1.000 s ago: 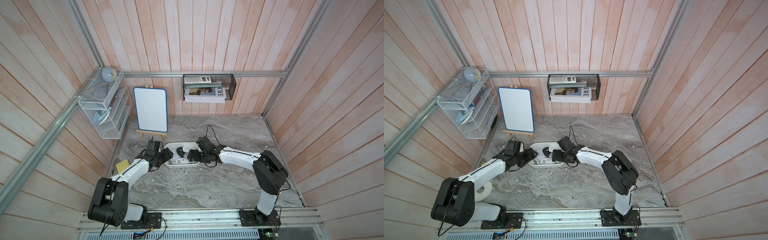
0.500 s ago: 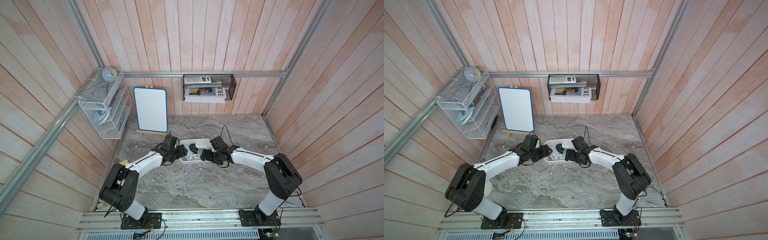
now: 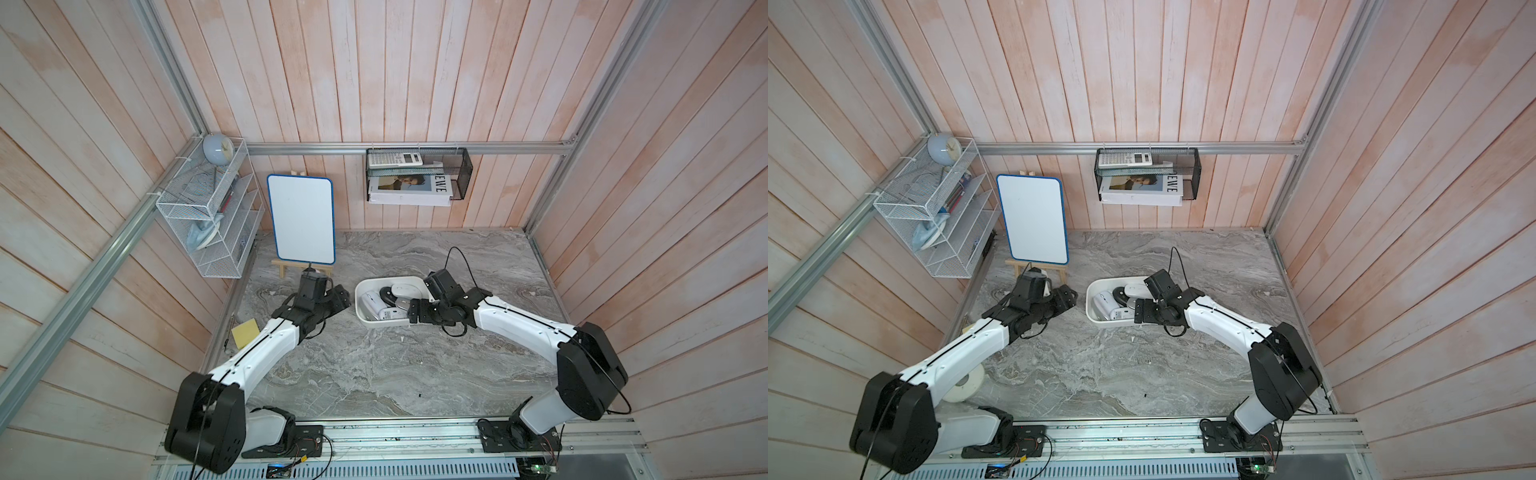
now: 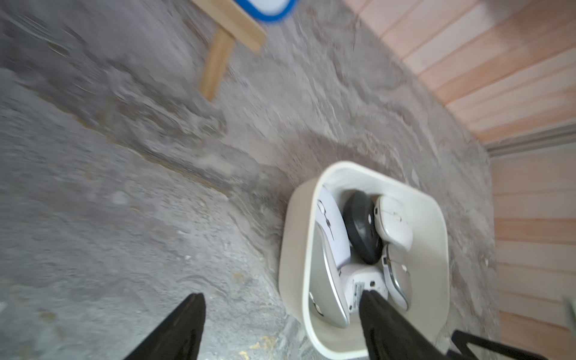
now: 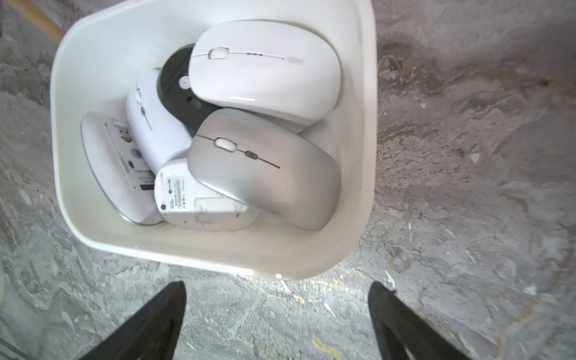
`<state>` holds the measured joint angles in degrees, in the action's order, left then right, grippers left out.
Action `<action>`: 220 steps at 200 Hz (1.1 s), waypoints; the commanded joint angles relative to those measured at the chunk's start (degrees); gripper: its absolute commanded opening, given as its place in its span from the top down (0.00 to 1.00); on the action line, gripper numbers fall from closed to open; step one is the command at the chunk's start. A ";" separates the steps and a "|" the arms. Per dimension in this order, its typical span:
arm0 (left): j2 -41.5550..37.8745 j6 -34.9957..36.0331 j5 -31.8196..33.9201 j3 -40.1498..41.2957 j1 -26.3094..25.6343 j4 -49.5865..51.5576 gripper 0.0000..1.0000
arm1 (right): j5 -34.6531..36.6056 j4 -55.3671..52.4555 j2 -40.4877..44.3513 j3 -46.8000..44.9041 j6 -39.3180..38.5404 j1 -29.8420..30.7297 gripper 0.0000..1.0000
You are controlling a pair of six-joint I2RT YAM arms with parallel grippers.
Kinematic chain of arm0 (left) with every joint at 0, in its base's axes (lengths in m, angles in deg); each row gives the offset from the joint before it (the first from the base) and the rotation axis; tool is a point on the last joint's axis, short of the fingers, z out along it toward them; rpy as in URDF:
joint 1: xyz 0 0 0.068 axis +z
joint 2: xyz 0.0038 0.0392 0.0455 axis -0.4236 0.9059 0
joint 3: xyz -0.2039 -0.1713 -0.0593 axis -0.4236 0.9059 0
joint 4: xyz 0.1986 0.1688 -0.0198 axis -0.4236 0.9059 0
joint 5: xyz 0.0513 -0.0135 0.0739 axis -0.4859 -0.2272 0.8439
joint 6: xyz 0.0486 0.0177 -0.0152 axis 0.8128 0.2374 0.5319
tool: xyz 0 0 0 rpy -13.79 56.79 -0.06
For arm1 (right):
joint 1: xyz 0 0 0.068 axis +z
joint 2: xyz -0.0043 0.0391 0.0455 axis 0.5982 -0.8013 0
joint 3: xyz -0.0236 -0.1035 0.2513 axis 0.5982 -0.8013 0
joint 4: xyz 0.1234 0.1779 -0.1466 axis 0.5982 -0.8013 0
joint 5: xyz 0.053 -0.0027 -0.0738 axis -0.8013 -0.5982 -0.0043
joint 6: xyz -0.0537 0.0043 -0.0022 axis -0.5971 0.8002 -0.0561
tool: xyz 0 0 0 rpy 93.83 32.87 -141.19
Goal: Take out the mouse from the storage box
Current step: Move the storage box to the center of the board, then pick up the mouse from the storage box.
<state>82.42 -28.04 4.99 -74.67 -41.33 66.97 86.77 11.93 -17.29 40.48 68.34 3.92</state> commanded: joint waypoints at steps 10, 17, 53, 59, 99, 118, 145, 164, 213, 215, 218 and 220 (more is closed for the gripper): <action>-10.52 0.01 4.56 8.53 2.21 -0.63 0.15 | 4.41 -8.57 -3.50 9.12 -6.56 5.16 0.05; -12.61 -0.28 4.65 10.24 2.30 -1.54 0.15 | 4.68 -9.68 -5.19 11.25 -6.98 5.93 0.05; -20.46 -0.85 5.25 15.97 2.78 -4.15 0.14 | 4.22 -13.91 -13.73 22.32 -8.91 7.80 0.09; -21.29 -0.70 5.19 16.53 2.90 -4.37 0.14 | 3.88 -14.38 -14.98 23.85 -9.10 7.91 0.10; -24.49 -0.58 4.09 19.72 3.03 -6.65 0.13 | 0.71 -17.21 -22.94 32.42 -10.08 8.07 0.17; -24.78 -0.34 3.40 20.95 3.14 -7.98 0.13 | -0.70 -18.38 -26.02 35.71 -10.41 8.15 0.21; -25.13 0.25 3.40 22.06 3.34 -9.54 0.12 | -2.57 -20.02 -29.68 39.96 -11.11 8.38 0.27; -25.23 0.47 2.92 22.58 3.41 -10.69 0.12 | -3.65 -21.02 -31.88 42.51 -11.48 8.47 0.30; -24.78 1.25 2.12 23.22 3.59 -12.41 0.11 | -6.48 -23.23 -38.10 49.39 -11.83 8.72 0.38; -24.80 1.26 2.14 23.22 3.59 -12.47 0.11 | -6.56 -23.41 -38.38 49.78 -11.88 8.73 0.38; -24.67 1.37 2.16 23.24 3.60 -12.49 0.11 | -6.65 -23.67 -38.83 50.27 -11.92 8.77 0.39; -24.64 1.36 2.15 23.29 3.61 -12.49 0.11 | -6.73 -23.74 -39.09 50.62 -11.95 8.76 0.39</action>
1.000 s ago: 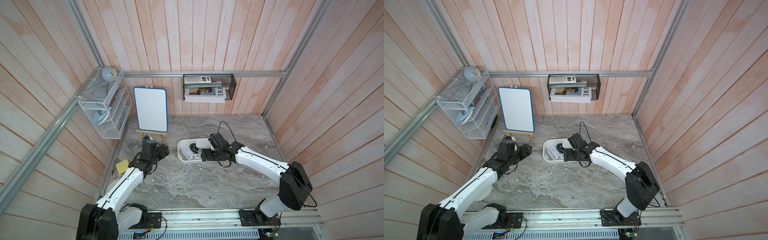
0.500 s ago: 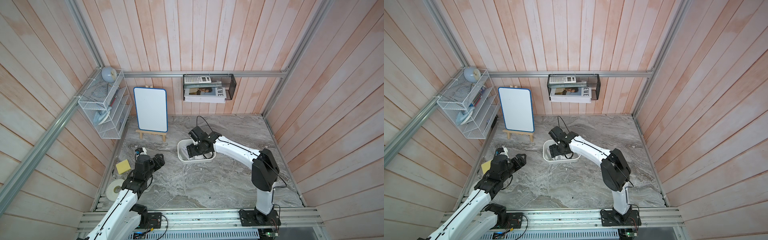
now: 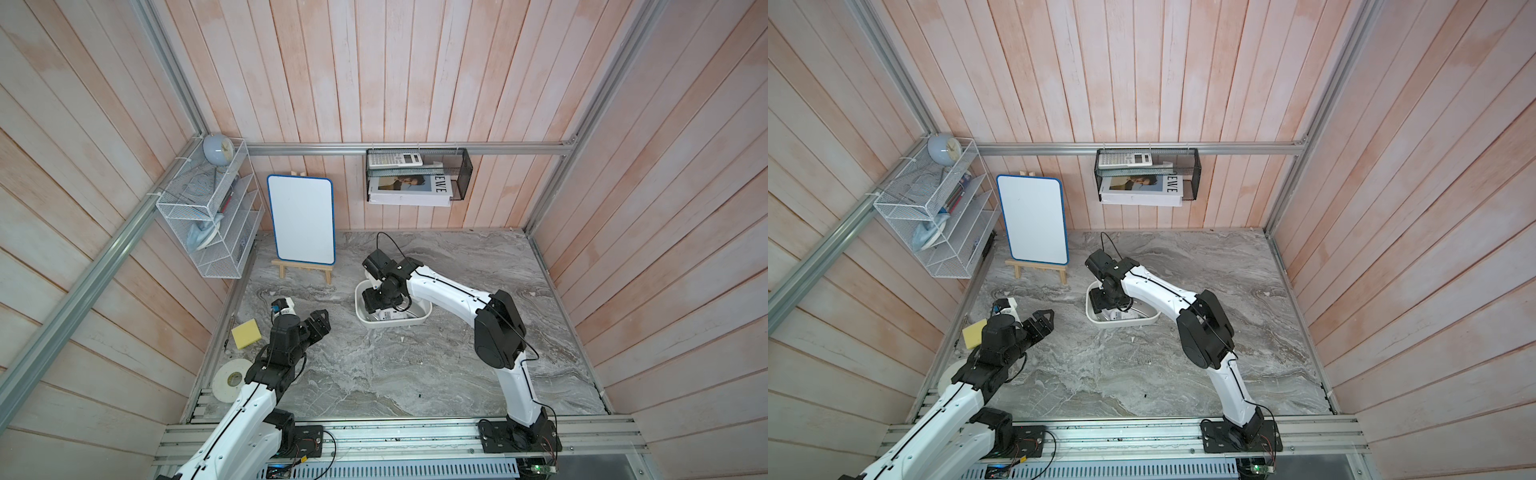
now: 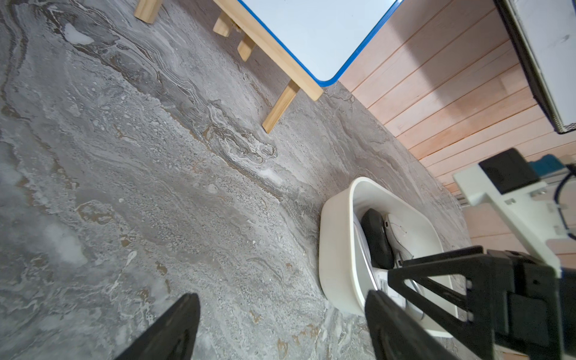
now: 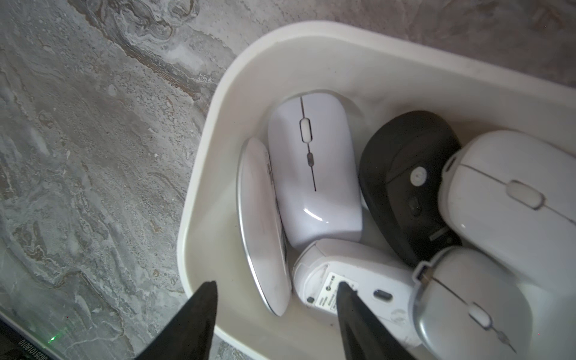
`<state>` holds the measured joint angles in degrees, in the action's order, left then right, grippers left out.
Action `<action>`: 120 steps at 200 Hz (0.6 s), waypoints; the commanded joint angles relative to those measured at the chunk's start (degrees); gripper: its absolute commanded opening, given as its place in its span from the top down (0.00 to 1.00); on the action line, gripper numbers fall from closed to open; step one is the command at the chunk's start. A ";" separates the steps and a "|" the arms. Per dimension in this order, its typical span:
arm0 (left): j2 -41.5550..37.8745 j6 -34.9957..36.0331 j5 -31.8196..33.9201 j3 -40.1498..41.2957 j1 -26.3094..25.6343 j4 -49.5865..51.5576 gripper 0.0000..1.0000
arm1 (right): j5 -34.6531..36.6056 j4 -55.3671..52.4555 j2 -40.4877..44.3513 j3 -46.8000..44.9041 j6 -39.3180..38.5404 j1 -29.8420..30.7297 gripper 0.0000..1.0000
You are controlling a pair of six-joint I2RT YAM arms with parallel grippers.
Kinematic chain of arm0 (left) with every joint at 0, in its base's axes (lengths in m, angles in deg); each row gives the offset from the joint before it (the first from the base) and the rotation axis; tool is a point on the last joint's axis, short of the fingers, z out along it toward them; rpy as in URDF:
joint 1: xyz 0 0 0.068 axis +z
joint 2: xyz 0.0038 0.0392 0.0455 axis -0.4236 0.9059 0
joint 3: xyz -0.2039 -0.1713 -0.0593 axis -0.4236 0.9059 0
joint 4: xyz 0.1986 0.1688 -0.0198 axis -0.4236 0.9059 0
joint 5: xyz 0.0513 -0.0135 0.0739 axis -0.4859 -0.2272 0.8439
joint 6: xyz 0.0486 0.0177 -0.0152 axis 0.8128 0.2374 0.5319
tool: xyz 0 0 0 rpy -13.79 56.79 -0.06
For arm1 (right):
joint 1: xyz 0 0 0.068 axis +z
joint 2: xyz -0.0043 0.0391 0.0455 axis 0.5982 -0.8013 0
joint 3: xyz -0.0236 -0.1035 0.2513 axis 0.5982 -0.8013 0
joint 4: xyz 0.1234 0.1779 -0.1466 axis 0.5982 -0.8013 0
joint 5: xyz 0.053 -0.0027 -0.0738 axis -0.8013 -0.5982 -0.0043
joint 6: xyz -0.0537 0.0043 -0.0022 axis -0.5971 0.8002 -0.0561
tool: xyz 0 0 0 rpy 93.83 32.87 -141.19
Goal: Take out the mouse from the storage box
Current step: Pick up the mouse from the storage box.
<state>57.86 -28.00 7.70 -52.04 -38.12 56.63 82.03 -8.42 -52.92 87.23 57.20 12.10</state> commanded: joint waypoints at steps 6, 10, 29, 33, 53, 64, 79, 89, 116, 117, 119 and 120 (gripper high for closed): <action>0.07 1.37 -0.58 0.69 0.38 -2.35 0.11 | -2.10 -3.88 -4.27 4.75 -0.91 0.64 0.40; 0.06 1.44 -0.56 0.78 0.45 -2.33 0.11 | -2.18 -4.16 -4.78 5.38 -1.00 0.64 0.41; 0.55 1.39 -0.61 1.08 0.53 -2.69 0.11 | -2.28 -5.30 -7.05 7.81 -1.20 0.65 0.45; 0.68 1.39 -0.58 1.14 0.49 -2.83 0.11 | -2.28 -5.58 -7.50 8.32 -1.27 0.64 0.45; 0.82 1.39 -0.83 1.39 0.56 -3.29 0.11 | -1.87 -6.69 -9.33 10.19 -1.59 0.69 0.48; 0.99 1.47 -0.96 1.46 0.65 -3.52 0.10 | -1.66 -7.10 -10.14 10.85 -1.80 0.64 0.50; 1.21 1.57 -1.00 1.46 0.59 -3.73 0.10 | -1.88 -7.34 -11.03 11.53 -1.91 0.69 0.53; 1.39 1.66 -1.04 1.49 0.66 -3.90 0.10 | -2.26 -7.28 -11.55 11.84 -2.01 0.65 0.55; 2.05 1.66 -1.09 1.53 0.74 -4.30 0.10 | -2.67 -7.26 -13.04 12.54 -1.89 0.64 0.57; 2.05 1.66 -1.08 1.55 0.70 -4.33 0.10 | -2.65 -7.27 -13.10 12.56 -1.82 0.69 0.57; 2.09 1.61 -1.07 1.48 0.72 -4.35 0.10 | -2.63 -7.28 -13.18 12.61 -1.83 0.68 0.57; 2.16 1.64 -1.11 1.48 0.69 -4.35 0.10 | -2.63 -7.28 -13.21 12.63 -1.83 0.66 0.57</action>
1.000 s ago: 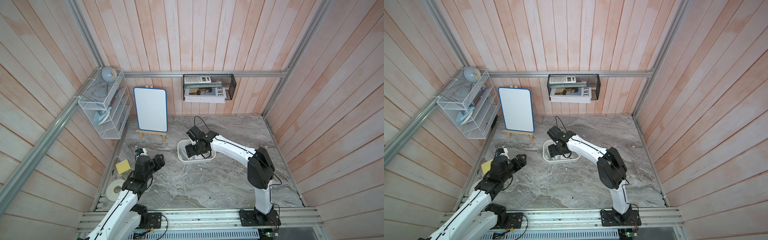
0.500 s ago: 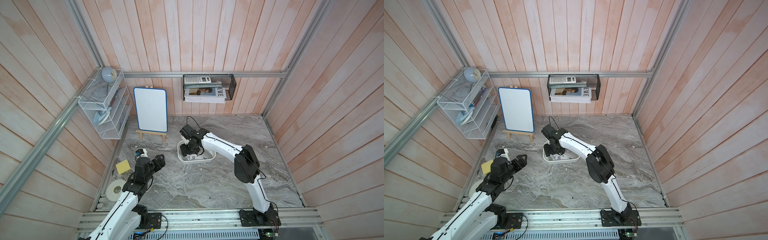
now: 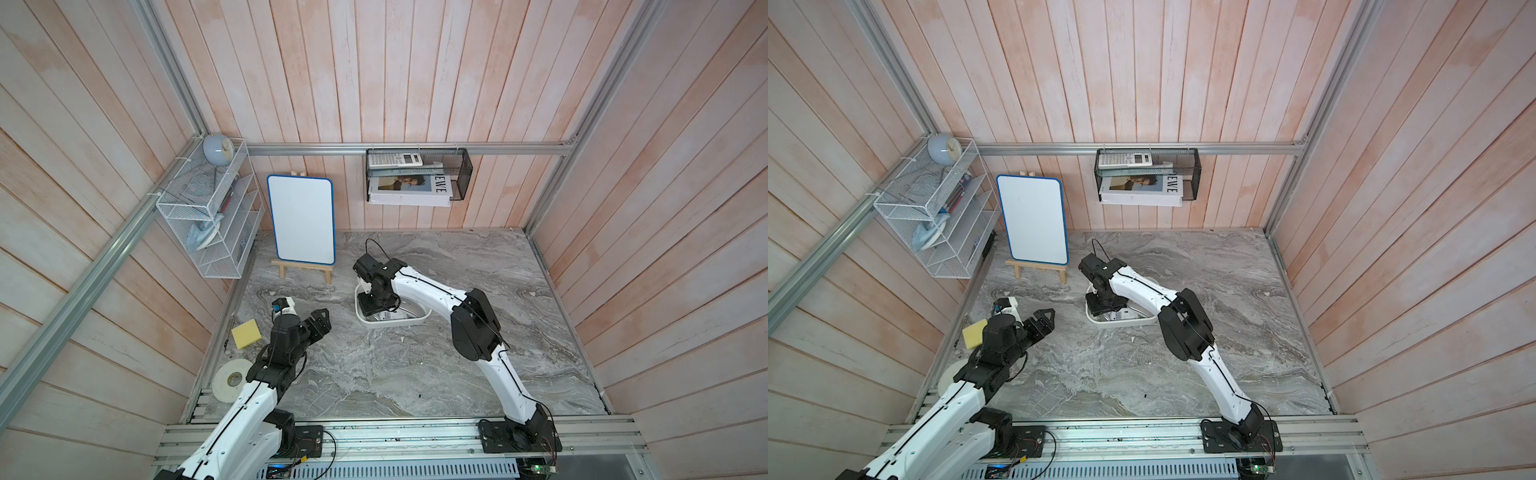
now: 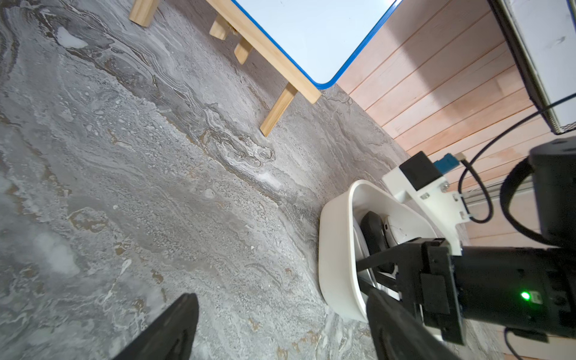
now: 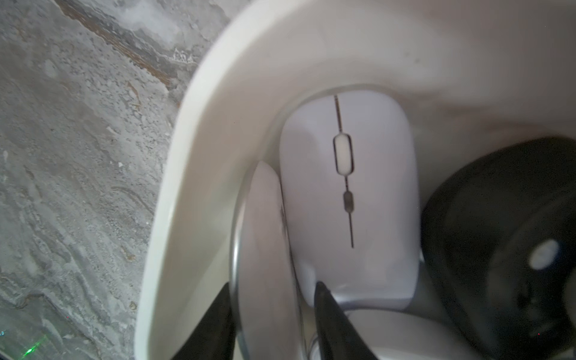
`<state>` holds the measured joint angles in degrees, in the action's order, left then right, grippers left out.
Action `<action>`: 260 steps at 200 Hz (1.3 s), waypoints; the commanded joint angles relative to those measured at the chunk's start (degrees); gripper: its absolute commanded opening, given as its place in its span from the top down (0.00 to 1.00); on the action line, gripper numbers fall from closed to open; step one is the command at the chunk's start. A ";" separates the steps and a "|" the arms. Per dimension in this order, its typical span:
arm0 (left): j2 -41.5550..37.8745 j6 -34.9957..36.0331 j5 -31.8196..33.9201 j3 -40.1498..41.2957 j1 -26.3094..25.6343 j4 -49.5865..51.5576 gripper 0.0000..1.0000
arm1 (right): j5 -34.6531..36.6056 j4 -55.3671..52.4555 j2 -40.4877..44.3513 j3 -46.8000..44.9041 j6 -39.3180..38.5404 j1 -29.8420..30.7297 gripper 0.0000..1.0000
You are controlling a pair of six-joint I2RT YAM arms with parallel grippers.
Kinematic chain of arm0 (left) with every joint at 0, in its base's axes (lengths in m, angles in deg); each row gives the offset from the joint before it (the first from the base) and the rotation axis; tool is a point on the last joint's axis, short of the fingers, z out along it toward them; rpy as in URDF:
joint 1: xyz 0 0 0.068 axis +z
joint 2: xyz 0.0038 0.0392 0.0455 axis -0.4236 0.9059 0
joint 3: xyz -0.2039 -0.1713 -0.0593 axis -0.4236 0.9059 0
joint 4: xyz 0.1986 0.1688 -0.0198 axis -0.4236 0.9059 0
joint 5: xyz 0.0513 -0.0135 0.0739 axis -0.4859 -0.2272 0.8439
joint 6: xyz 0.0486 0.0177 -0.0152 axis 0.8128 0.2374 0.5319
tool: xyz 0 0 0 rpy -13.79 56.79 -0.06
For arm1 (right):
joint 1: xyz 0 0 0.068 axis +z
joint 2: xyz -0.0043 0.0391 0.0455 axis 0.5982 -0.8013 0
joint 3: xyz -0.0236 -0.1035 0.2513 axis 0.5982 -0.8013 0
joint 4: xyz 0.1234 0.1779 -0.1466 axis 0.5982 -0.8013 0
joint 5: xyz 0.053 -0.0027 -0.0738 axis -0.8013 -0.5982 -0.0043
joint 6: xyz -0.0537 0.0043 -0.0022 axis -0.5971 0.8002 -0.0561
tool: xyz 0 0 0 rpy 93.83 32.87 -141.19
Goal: Take out the mouse from the storage box
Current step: Pick up the mouse from the storage box.
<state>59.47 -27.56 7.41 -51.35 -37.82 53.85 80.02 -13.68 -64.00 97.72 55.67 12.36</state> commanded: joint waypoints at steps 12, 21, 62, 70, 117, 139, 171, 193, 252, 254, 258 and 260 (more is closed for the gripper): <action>0.68 1.22 -0.79 0.75 0.47 -1.58 0.10 | -0.53 -2.14 -2.59 2.42 -0.26 0.38 0.60; 0.65 1.26 -0.74 0.74 0.50 -1.50 0.10 | -0.44 -2.19 -2.60 2.65 -0.29 0.38 0.63; 0.21 1.27 -0.77 0.79 0.54 -1.31 0.10 | 0.32 -2.11 -0.33 2.09 -0.23 0.46 0.75; -0.01 1.39 -0.71 0.65 0.47 -1.02 0.10 | 0.73 -2.12 0.44 1.78 -0.17 0.41 0.76; -3.52 1.23 -0.74 -0.33 0.59 2.25 0.10 | 2.00 0.16 7.23 -3.42 1.03 0.38 0.78; -6.79 0.97 -0.20 -0.57 0.58 4.52 0.10 | 2.78 3.51 11.43 -8.76 3.17 0.37 0.79; -10.72 0.80 0.10 -1.72 0.61 8.94 0.10 | 1.04 12.60 18.61 -19.84 7.62 0.12 0.79; -13.91 0.16 0.64 -2.16 0.62 11.68 0.10 | -1.94 19.73 22.20 -25.68 11.36 -0.10 0.79; -25.16 -2.07 5.58 -5.03 0.62 20.07 0.10 | -10.75 32.90 22.53 -27.11 20.52 0.40 0.81; -25.50 -2.04 5.82 -5.13 0.56 20.36 0.09 | -10.77 33.00 22.34 -26.82 20.63 0.52 0.81; -26.20 -1.97 6.32 -5.46 0.55 20.93 0.10 | -10.83 33.27 21.96 -26.19 20.89 0.70 0.81; -26.55 -1.95 6.55 -5.68 0.56 21.32 0.09 | -10.86 33.31 21.80 -25.84 20.99 0.79 0.81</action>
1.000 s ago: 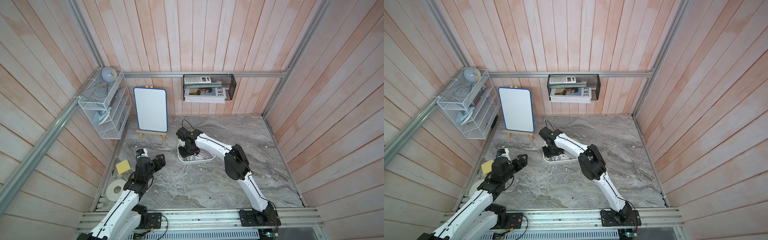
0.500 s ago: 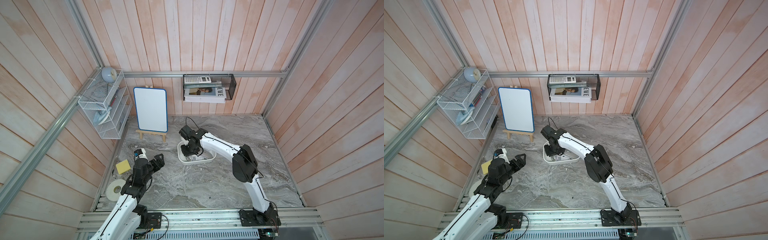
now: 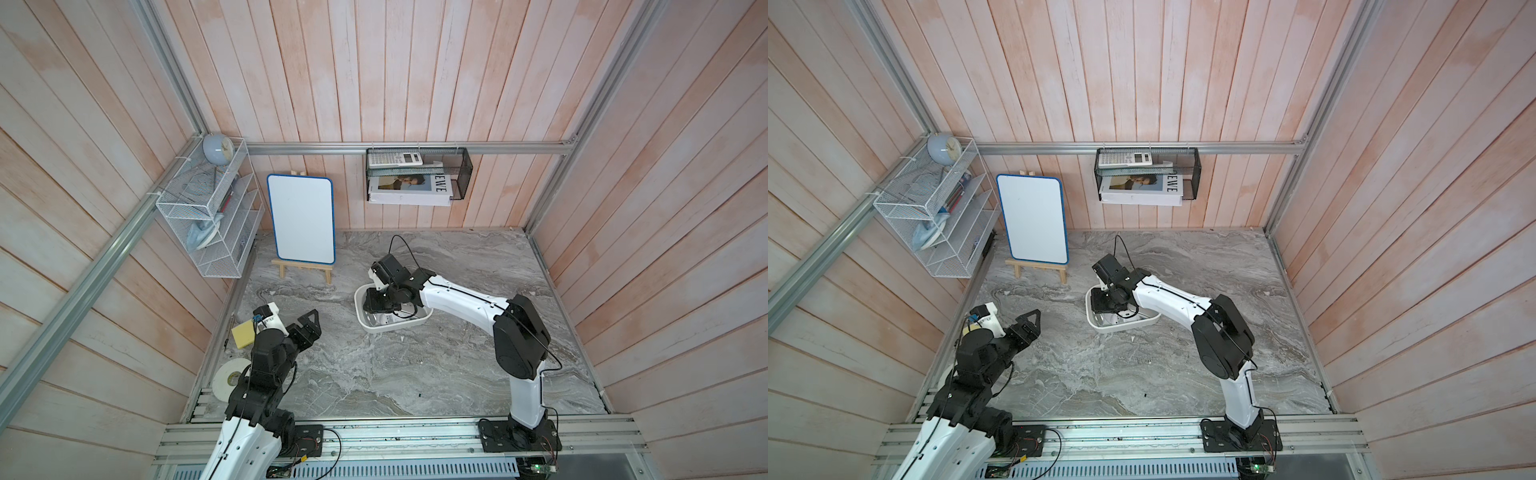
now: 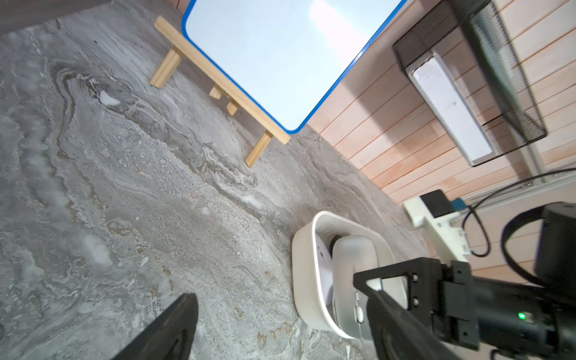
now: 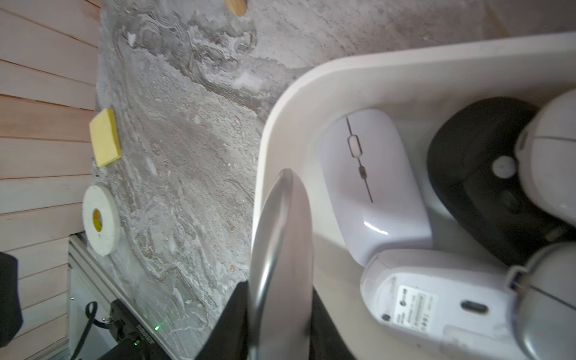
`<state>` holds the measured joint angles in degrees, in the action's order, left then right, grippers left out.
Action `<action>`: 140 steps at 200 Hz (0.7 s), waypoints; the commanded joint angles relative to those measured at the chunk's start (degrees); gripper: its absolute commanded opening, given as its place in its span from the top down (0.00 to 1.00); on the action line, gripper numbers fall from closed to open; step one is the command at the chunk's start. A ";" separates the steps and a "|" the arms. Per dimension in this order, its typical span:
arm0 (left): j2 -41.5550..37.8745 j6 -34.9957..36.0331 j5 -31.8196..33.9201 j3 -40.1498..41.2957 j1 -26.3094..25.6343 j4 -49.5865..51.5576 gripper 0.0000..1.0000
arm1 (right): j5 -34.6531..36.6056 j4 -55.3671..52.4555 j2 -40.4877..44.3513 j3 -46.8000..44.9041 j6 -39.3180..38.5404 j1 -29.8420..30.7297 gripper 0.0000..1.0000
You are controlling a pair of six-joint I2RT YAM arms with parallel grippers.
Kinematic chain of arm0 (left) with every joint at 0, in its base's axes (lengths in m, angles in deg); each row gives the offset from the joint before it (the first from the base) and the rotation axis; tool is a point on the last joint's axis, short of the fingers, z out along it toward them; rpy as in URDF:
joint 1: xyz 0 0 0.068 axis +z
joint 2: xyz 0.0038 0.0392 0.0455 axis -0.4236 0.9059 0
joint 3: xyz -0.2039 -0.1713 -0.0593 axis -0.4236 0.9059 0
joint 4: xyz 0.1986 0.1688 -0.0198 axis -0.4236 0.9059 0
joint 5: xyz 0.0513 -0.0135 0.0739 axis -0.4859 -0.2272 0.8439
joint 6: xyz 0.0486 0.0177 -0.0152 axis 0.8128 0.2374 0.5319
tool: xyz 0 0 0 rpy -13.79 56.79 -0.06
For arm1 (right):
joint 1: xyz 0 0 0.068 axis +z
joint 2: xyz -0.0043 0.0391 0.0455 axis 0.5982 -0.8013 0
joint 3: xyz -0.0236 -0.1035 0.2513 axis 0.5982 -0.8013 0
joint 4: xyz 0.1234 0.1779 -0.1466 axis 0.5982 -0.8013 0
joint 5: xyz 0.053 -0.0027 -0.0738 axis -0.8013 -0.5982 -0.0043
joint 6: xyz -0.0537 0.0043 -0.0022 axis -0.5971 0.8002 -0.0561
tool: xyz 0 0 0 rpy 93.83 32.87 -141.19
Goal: Take out the mouse from the storage box
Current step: Pick up the mouse from the storage box, then place the mouse at the center of the board.
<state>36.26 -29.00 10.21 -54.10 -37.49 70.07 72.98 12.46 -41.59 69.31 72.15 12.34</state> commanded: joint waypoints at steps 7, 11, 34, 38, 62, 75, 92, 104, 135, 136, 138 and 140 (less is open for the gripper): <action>-4.39 -0.42 4.69 -3.39 0.23 6.48 0.09 | -3.83 7.17 -1.51 3.91 4.78 1.09 0.81; -5.01 -0.34 5.33 -3.66 0.27 7.11 0.09 | -3.74 7.01 -1.92 4.65 5.06 1.30 0.81; -8.64 -0.06 8.33 -4.71 0.21 10.26 0.09 | -4.21 7.81 -5.62 8.23 7.34 1.82 0.82; -9.19 0.02 8.74 -4.86 0.25 10.70 0.09 | -4.34 8.10 -6.24 8.80 7.84 1.92 0.82; -11.89 0.53 10.62 -5.59 0.22 12.81 0.08 | -4.74 8.53 -10.22 13.10 9.62 2.63 0.82; -12.80 1.05 11.31 -5.94 0.23 13.60 0.08 | -4.83 8.10 -12.68 16.39 10.13 3.02 0.82; -13.34 1.65 12.05 -6.22 0.29 14.43 0.07 | -5.39 5.92 -16.25 21.96 10.26 3.60 0.82; -13.77 1.95 12.20 -6.30 0.23 14.49 0.07 | -5.71 3.77 -19.47 26.75 9.90 4.06 0.82; -14.08 2.38 12.08 -6.23 0.29 14.24 0.07 | -5.26 -1.66 -26.89 37.32 9.62 4.89 0.82; -14.02 2.39 12.08 -6.22 0.29 14.22 0.07 | -5.31 -1.68 -27.00 37.42 9.64 4.93 0.82; -14.10 2.44 12.07 -6.22 0.25 14.25 0.07 | -5.43 -1.78 -27.39 37.91 9.75 5.01 0.82; -14.00 2.48 12.11 -6.26 0.29 14.21 0.07 | -5.49 -1.78 -27.80 38.26 9.86 4.98 0.82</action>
<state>22.82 -28.00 21.38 -58.89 -37.49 83.47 68.48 14.99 -65.99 101.85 81.35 16.45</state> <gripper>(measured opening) 0.931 0.294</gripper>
